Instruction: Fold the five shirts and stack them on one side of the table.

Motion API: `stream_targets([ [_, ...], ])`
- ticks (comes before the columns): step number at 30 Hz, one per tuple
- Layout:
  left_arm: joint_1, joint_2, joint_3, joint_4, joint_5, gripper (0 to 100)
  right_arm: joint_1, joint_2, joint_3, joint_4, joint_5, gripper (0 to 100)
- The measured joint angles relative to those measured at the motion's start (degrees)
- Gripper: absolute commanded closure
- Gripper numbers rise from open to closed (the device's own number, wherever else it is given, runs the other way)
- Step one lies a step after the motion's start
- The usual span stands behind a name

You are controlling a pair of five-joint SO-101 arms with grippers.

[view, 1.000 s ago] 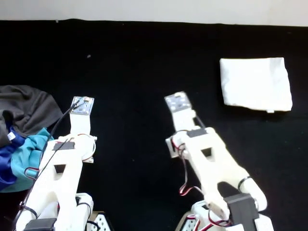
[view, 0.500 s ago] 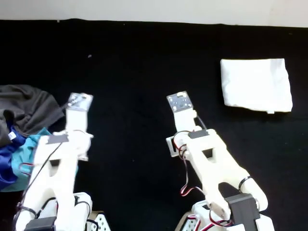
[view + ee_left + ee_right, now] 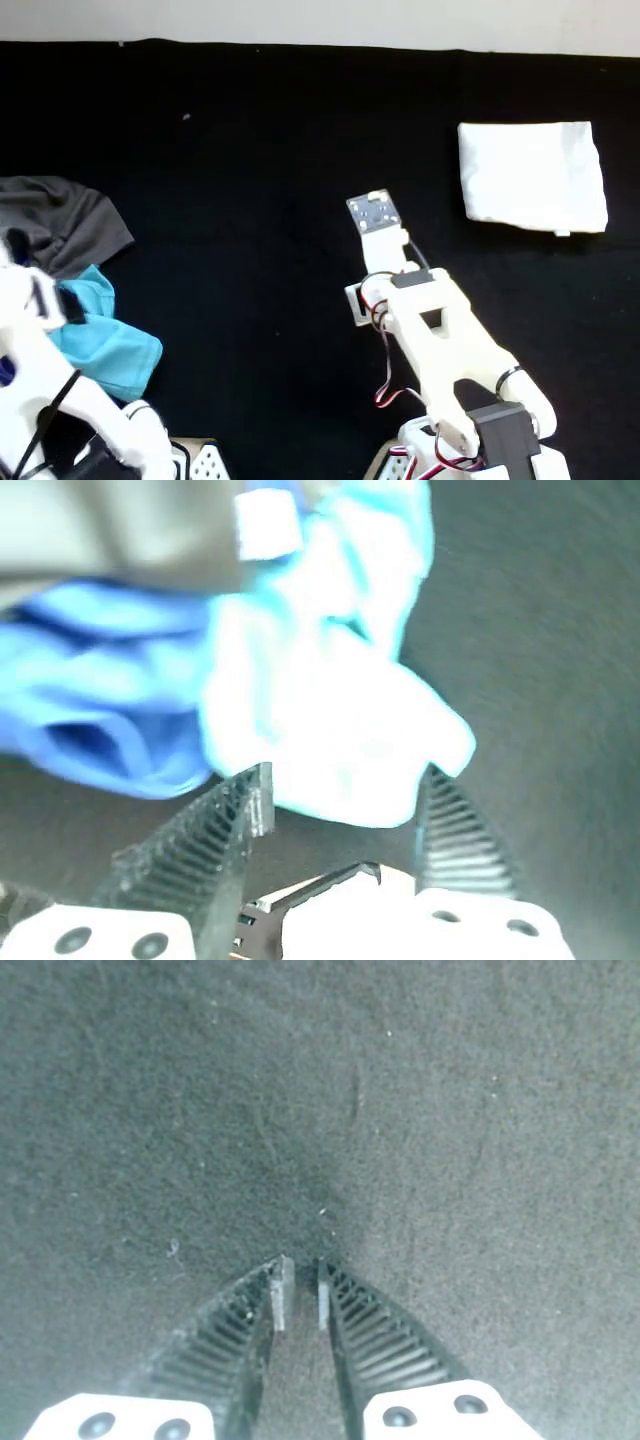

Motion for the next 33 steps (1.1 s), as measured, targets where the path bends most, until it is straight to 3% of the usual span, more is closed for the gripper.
stream_targets([
  [3, -4.8, 0.0, -3.0, -2.5, -2.4, 75, 0.0, 0.0, 0.0, -0.1, 0.0, 95.0],
  [7, -6.2, 1.3, -8.0, -5.6, -2.7, 75, 0.0, 0.0, 0.0, -0.1, 0.0, 95.0],
  [18, -3.4, 28.0, -26.6, -4.0, 0.9, 75, 0.0, 0.0, 0.4, -0.9, 0.0, 95.0],
  [26, 0.9, 43.5, -40.2, 1.9, 4.8, 75, 0.0, 0.0, 0.4, -0.9, 0.0, 95.0],
  [28, 2.1, 45.6, -42.8, 2.9, 5.1, 79, 0.0, 0.0, 0.4, -0.9, 0.0, 95.0],
  [32, 3.5, 47.7, -47.4, 5.2, 5.3, 100, 0.0, 0.0, 0.4, -0.9, 0.0, 95.0],
  [33, 3.7, 48.0, -48.4, 5.5, 5.3, 98, 0.0, 0.0, 0.4, -0.9, 0.0, 95.0],
])
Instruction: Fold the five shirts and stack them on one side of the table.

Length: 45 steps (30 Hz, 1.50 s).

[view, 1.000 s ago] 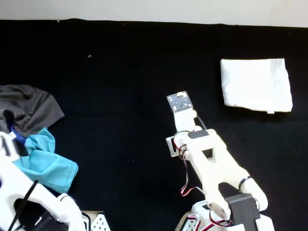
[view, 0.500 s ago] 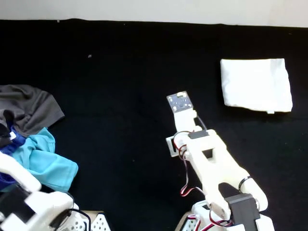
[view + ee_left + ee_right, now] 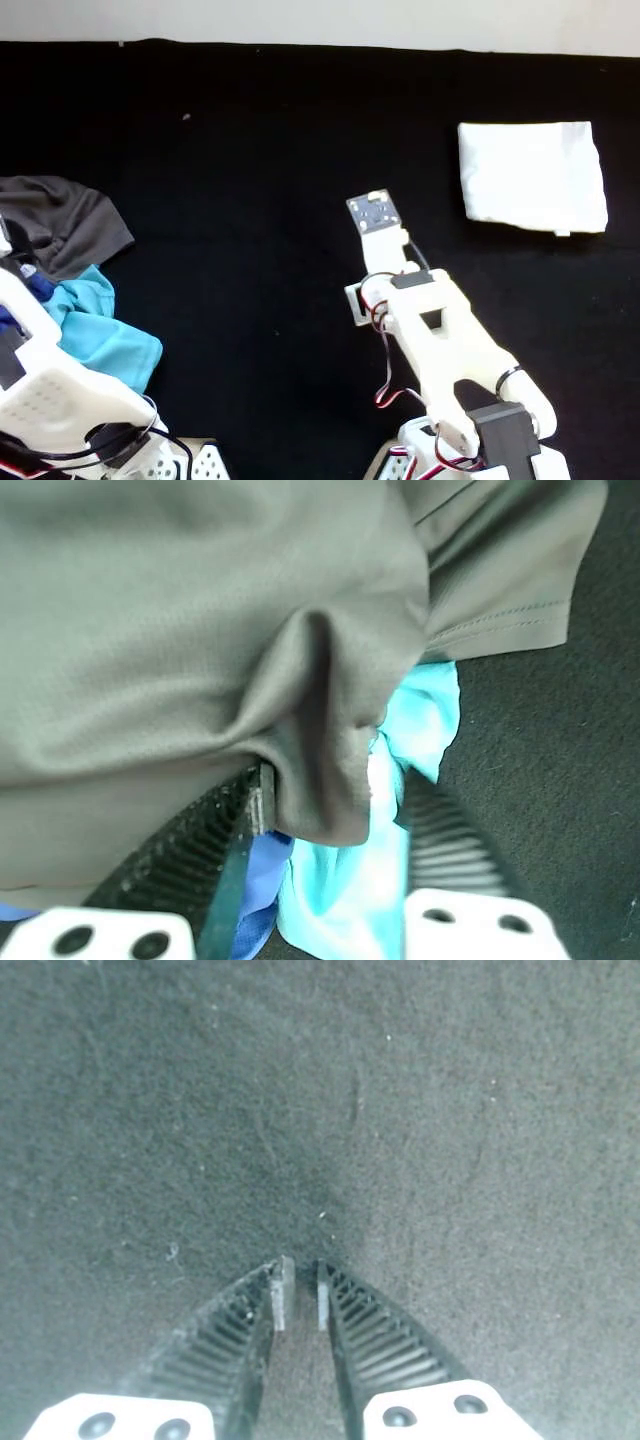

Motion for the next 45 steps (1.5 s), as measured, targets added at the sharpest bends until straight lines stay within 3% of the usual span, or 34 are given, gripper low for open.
stream_targets([
  [9, 0.3, -1.0, -2.1, 0.5, 0.0, 99, 0.0, 0.0, 0.0, 0.0, 0.0, 95.0],
  [13, 3.6, -6.2, -2.1, 3.2, 0.1, 99, 0.0, 0.0, 0.0, 0.0, 0.0, 95.0],
  [25, 33.2, -31.5, -2.1, 7.1, 0.1, 99, 0.0, 0.0, 0.0, 0.0, 0.0, 95.0],
  [32, 50.2, -40.2, -2.1, 2.1, 0.1, 99, 0.0, 0.0, 0.0, 0.0, 0.0, 95.0],
  [39, 61.1, -43.9, -2.2, -2.2, 0.1, 99, 0.0, 0.0, 0.0, 0.0, 0.0, 95.0],
  [45, 63.0, -43.9, -2.2, -2.4, 0.1, 99, 0.0, 0.0, 0.0, 0.0, 0.0, 94.7],
])
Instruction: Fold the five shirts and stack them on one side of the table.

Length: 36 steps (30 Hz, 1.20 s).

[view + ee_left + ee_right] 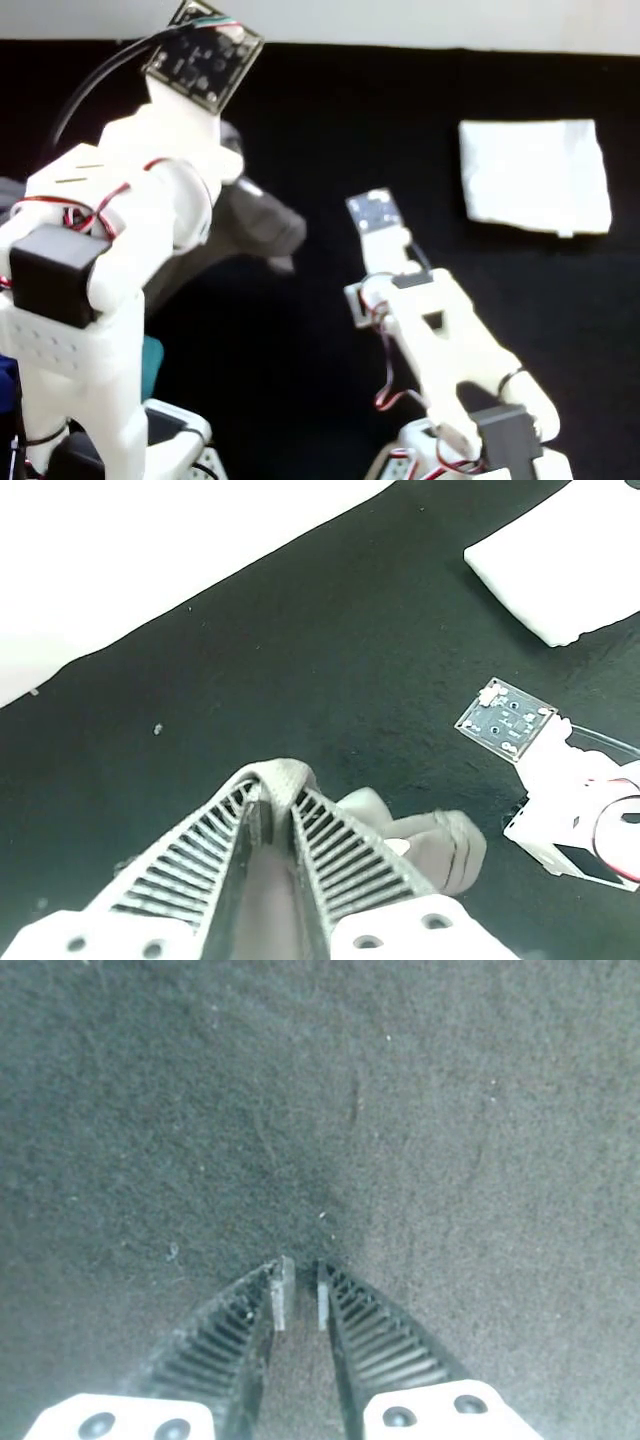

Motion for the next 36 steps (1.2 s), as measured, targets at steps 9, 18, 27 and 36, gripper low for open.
stream_targets([
  [9, 2.3, -0.4, 1.8, 0.0, 0.0, 99, 0.0, 0.0, 0.0, 0.2, 0.0, 94.7],
  [18, -9.7, -0.4, 25.9, -1.6, 0.0, 99, -0.5, -1.4, -9.3, 15.4, 0.0, 88.2],
  [27, -22.7, -0.4, 49.4, -15.6, 0.0, 99, -10.0, -1.4, -13.6, 20.0, 0.0, 74.3],
  [36, -31.9, -0.4, 58.1, -16.5, 0.1, 99, -18.9, -1.4, -16.5, 15.7, 0.0, 74.3],
])
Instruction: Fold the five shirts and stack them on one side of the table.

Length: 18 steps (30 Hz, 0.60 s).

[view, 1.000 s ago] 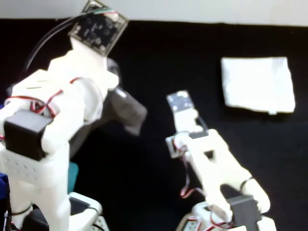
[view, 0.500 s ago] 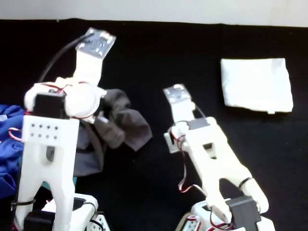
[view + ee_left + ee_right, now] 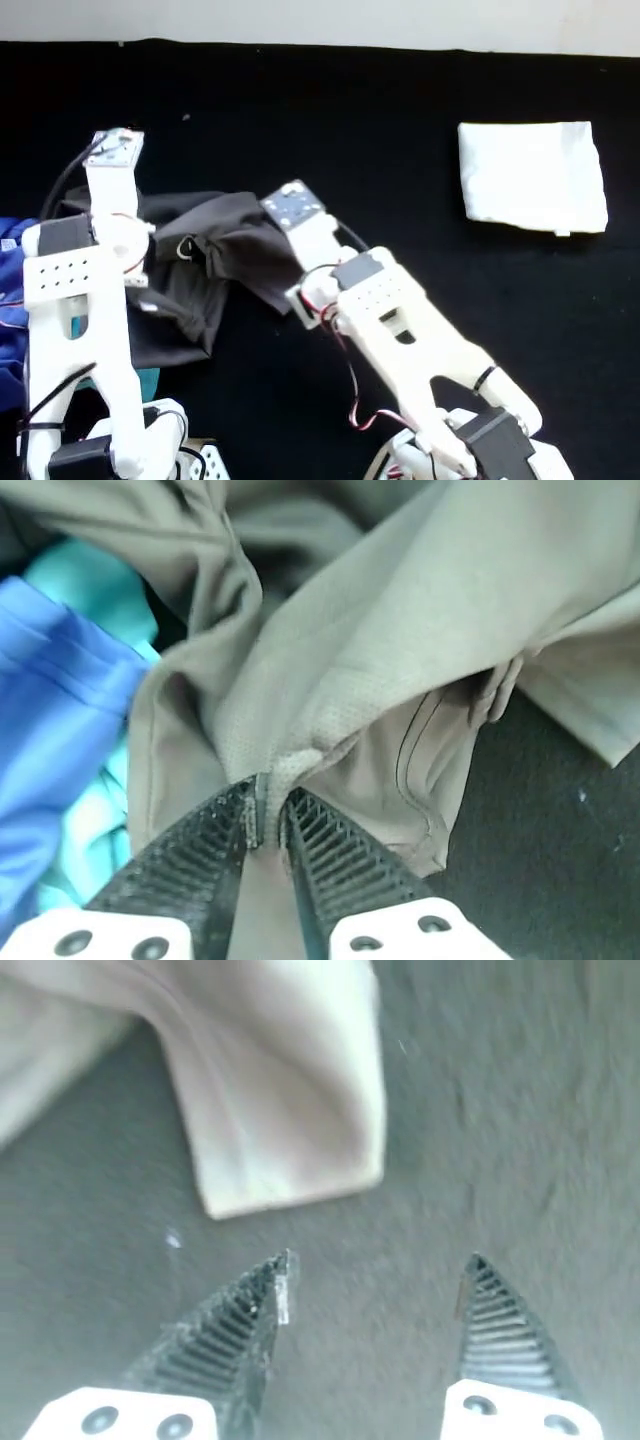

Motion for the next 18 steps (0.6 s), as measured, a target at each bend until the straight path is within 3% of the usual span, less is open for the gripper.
stream_targets([
  [10, -0.1, 0.0, 1.4, -0.2, 0.0, 99, -4.5, 0.4, -0.4, -8.9, -6.8, 74.3],
  [18, -0.1, 0.0, 1.4, -0.2, 0.0, 99, -6.4, 16.2, -5.8, -9.2, -7.0, 74.3],
])
